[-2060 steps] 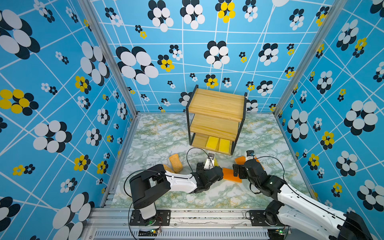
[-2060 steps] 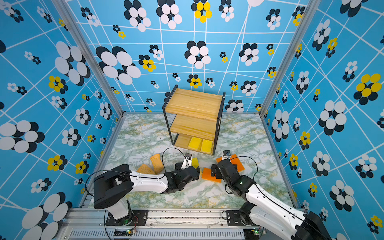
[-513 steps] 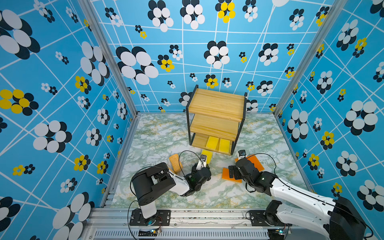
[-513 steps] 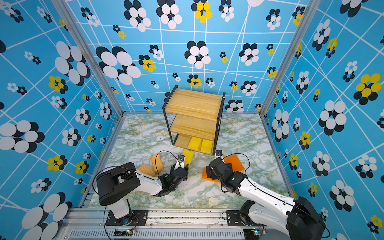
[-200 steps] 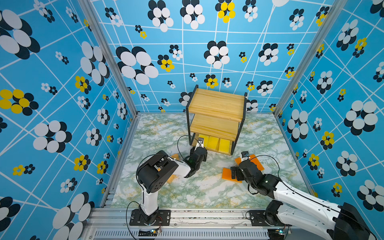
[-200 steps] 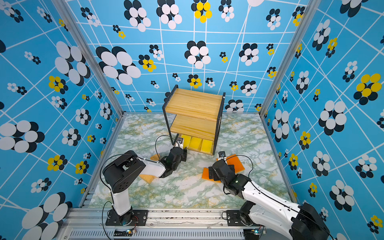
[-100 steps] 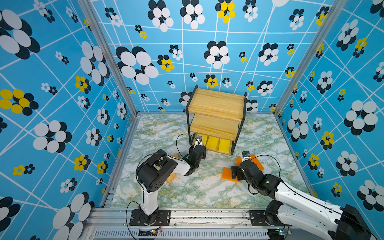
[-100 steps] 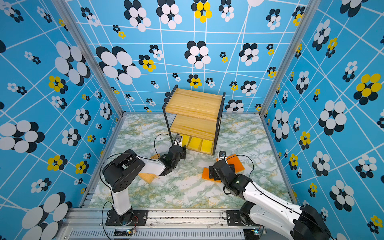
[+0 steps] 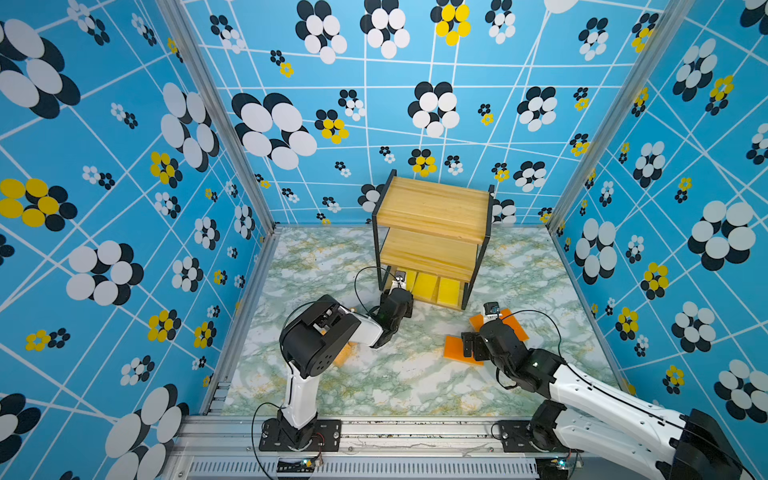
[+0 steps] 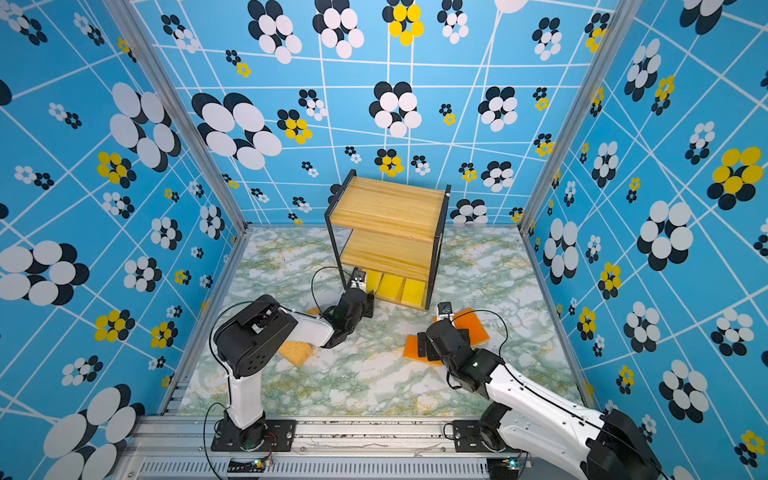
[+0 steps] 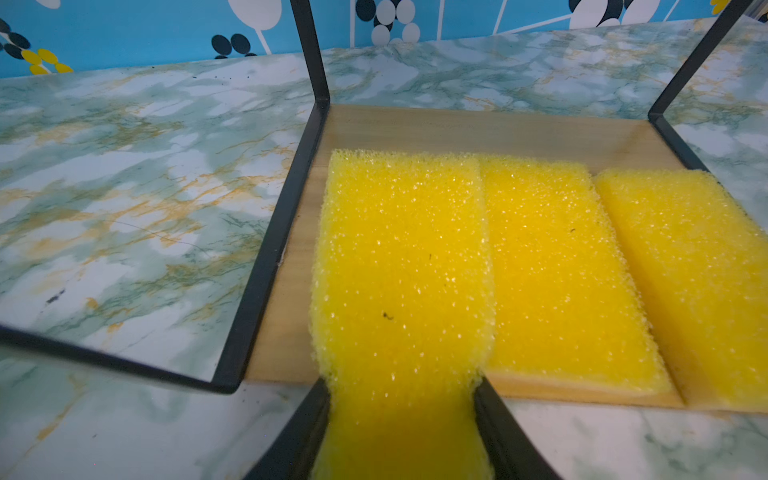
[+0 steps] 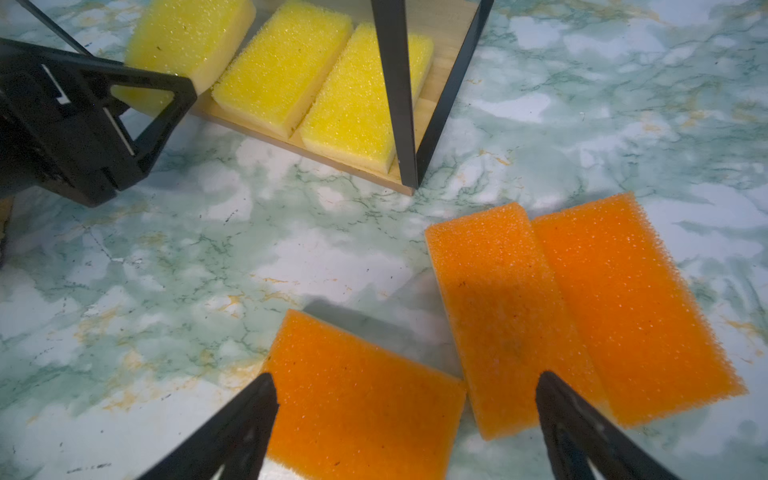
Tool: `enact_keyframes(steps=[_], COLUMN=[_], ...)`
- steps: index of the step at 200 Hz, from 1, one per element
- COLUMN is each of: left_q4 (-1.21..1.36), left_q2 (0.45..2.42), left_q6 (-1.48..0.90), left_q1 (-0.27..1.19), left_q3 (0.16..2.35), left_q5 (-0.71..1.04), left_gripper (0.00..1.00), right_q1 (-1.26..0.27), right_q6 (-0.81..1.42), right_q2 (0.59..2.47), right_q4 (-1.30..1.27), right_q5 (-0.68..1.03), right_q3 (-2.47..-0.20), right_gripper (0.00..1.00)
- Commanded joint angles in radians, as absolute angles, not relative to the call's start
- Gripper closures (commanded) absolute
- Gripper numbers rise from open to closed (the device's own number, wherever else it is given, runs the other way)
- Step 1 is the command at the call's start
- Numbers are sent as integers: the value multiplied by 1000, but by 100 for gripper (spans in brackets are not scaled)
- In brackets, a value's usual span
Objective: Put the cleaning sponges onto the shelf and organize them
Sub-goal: 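Lower the yellow sponge beside the other two and open the left gripper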
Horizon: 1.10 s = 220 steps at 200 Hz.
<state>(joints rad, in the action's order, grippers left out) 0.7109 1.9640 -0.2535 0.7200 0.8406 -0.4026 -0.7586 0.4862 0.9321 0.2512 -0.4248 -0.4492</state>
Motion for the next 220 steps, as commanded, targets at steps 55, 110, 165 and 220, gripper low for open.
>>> enact_keyframes(steps=[55,110,165,220], left_q4=[723,680,644,669], left_q2=[1995,2006,2013,2011], left_q6=[-277,-268,-267,-265], left_q1=[696,691,688,688], left_q3=[880,912,939,933], left_q5=[-373,-348,-340,-364], left_gripper=[52,52,50,50], right_q1=[-752,-752,-751,-751], right_q6=[493,494,494,494], right_q2=[905,904,902,903], right_q4=[268,266,266,262], right_q5=[-442,-444,-446,-448], right_q3=[-424,-423,-422,-420], right_gripper=[1,1,1,1])
